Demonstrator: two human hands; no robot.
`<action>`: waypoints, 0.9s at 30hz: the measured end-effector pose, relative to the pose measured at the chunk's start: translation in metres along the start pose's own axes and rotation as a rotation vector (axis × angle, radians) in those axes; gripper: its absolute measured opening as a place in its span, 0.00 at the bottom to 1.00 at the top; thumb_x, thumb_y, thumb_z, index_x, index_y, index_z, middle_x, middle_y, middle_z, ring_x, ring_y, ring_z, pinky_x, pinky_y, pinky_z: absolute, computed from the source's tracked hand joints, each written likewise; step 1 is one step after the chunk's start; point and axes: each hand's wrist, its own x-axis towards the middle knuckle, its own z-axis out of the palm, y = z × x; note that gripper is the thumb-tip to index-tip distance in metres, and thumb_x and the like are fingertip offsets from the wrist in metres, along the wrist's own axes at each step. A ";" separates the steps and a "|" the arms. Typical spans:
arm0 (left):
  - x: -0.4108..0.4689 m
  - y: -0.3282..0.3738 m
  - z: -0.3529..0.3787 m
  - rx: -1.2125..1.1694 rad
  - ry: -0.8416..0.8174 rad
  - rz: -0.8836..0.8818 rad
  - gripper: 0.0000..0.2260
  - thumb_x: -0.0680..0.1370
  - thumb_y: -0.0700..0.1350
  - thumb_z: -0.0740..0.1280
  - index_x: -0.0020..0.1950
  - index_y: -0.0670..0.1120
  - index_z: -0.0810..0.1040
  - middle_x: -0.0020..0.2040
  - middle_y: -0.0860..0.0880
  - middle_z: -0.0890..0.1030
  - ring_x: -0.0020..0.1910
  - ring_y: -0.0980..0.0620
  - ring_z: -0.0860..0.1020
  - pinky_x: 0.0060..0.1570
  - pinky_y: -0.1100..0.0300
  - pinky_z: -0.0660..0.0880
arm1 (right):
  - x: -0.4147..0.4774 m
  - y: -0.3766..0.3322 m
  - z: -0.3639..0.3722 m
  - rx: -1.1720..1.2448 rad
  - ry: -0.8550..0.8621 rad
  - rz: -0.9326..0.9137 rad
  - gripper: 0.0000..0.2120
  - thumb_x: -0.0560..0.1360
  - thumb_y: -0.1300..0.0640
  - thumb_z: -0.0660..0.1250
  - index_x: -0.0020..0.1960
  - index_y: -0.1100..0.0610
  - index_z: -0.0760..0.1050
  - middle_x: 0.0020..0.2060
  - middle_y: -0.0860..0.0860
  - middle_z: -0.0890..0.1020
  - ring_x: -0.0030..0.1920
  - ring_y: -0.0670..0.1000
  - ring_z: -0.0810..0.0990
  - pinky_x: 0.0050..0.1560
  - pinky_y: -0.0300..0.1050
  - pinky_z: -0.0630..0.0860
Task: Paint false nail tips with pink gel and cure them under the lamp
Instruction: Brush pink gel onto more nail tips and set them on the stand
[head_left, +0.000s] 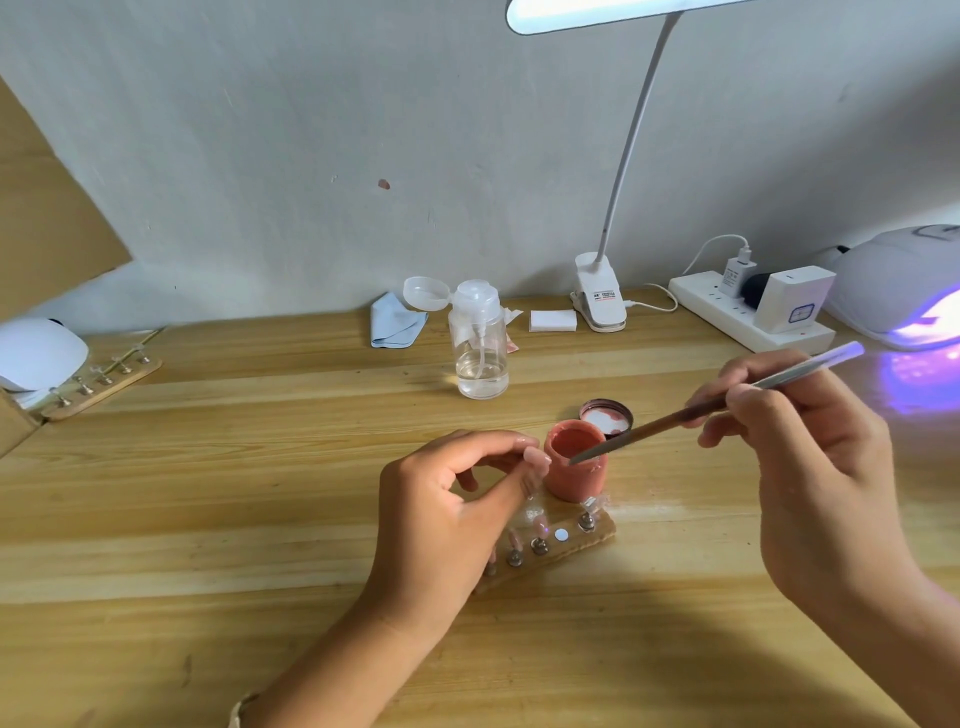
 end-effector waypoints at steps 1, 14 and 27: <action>0.000 0.000 0.000 -0.003 -0.007 0.000 0.05 0.71 0.44 0.77 0.46 0.48 0.87 0.43 0.55 0.86 0.33 0.60 0.79 0.22 0.61 0.76 | 0.001 0.000 -0.001 0.004 0.009 0.006 0.05 0.71 0.53 0.65 0.40 0.47 0.80 0.35 0.47 0.82 0.39 0.50 0.79 0.40 0.40 0.75; 0.000 0.000 0.000 0.011 -0.018 -0.037 0.03 0.72 0.44 0.77 0.44 0.51 0.87 0.44 0.56 0.86 0.28 0.57 0.79 0.19 0.54 0.75 | 0.004 0.003 -0.003 -0.021 0.048 0.013 0.04 0.68 0.52 0.65 0.38 0.47 0.78 0.33 0.47 0.82 0.38 0.48 0.80 0.39 0.39 0.74; -0.007 0.001 0.015 0.281 -0.260 -0.066 0.08 0.66 0.39 0.79 0.36 0.51 0.84 0.47 0.61 0.80 0.51 0.59 0.79 0.50 0.67 0.72 | 0.010 0.005 -0.008 -0.037 0.115 -0.011 0.04 0.69 0.52 0.64 0.41 0.51 0.76 0.32 0.42 0.80 0.38 0.45 0.81 0.39 0.38 0.74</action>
